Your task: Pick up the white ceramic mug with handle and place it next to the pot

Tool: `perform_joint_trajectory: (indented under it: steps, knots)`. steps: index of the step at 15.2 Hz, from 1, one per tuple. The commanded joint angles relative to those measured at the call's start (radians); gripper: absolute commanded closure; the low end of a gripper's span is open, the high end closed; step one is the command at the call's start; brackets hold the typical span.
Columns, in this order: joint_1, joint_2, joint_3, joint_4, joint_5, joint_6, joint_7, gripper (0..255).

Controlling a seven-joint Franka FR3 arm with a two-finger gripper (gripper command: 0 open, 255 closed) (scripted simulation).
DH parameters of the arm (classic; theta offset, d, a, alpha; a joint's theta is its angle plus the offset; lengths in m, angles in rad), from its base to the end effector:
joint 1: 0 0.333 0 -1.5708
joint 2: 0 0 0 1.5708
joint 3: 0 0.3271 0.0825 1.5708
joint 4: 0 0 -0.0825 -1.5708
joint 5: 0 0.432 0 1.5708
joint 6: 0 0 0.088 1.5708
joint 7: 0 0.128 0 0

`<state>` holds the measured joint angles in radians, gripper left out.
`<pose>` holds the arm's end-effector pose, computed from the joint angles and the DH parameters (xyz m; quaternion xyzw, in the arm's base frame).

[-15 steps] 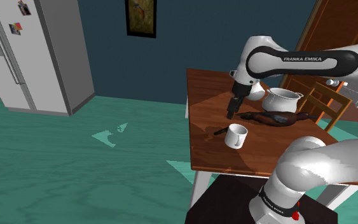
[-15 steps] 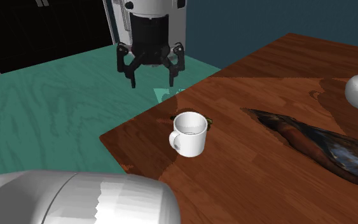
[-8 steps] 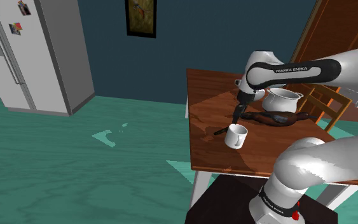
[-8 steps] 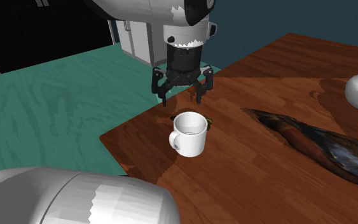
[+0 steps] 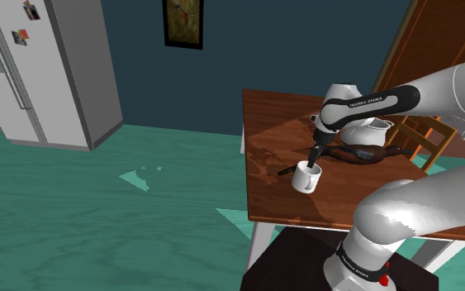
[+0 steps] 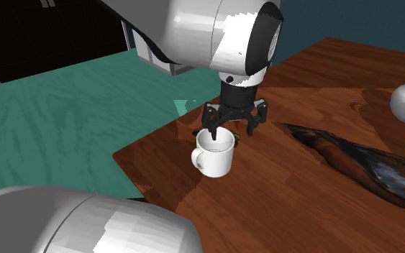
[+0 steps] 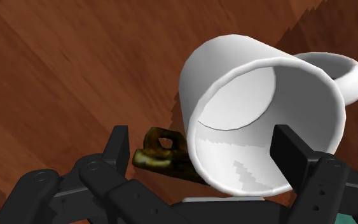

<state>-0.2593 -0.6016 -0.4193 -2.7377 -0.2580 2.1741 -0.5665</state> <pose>0.3066 -0.2362 0.3449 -0.9987 -0.0505 -0.0111 0.0045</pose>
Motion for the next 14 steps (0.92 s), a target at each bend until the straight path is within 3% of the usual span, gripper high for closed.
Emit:
perform_joint_trajectory:
  steps: [1,6,14]
  knots:
    - [-0.003,0.028,-0.017,-0.013,-0.008,0.042,-0.011,0]
    - [0.001,0.077,-0.036,-0.045,-0.013,0.125,-0.013,0]
    - [0.001,0.077,-0.036,-0.045,-0.013,0.124,-0.013,0]
